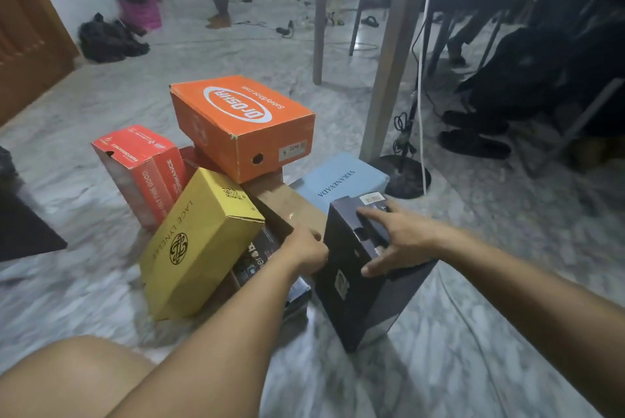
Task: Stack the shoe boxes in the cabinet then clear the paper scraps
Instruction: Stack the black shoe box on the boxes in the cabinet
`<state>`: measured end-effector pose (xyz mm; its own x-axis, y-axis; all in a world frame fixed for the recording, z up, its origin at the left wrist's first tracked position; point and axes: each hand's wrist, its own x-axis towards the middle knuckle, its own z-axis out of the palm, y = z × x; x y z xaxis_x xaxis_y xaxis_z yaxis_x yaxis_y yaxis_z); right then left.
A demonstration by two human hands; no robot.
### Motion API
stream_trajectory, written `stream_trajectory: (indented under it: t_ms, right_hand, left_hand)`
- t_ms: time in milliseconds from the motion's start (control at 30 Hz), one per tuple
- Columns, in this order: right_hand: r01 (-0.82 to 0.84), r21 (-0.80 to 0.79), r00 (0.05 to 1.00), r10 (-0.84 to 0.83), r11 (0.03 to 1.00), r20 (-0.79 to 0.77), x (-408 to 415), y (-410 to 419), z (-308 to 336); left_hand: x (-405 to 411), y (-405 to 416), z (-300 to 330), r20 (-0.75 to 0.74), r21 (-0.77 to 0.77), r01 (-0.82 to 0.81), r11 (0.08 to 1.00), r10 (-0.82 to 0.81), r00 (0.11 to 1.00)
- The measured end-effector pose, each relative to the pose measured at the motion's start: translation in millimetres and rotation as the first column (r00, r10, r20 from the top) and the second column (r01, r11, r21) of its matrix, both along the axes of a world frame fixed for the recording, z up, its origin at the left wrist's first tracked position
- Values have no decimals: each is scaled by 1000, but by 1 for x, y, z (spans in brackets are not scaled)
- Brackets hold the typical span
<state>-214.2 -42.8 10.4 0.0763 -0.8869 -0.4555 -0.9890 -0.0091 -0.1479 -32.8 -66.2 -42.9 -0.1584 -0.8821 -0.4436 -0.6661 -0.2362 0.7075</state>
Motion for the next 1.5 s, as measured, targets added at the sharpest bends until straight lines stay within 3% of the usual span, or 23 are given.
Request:
stream_trajectory:
  t_ms: [200, 367, 633, 867, 1033, 1167, 1500]
  right_hand:
    - [99, -91, 991, -90, 991, 99, -25, 7, -23]
    - [220, -98, 958, -196, 971, 212, -52, 4, -22]
    - [500, 82, 738, -473, 862, 482, -103, 0, -25]
    - [660, 265, 502, -675, 703, 540, -139, 9, -31]
    - [739, 287, 411, -746, 609, 524, -153, 9, -35]
    - [758, 205, 413, -699, 619, 584, -150, 10, -39]
    - [737, 205, 452, -695, 644, 558, -165, 28, -37]
  left_hand:
    - [-18, 13, -36, -135, 118, -133, 984, 148, 980]
    - [-32, 13, -62, -135, 237, -206, 949, 242, 961]
    - [-42, 15, -89, -97, 450, -236, 861, 310, 946]
    - [-55, 26, -98, -170, 577, -252, 777, 415, 894]
    - [-62, 21, -106, -186, 575, -292, 764, 470, 863]
    - [-63, 19, -107, -224, 620, -281, 733, 509, 831]
    - [-65, 17, -99, -305, 552, -181, 814, 399, 864]
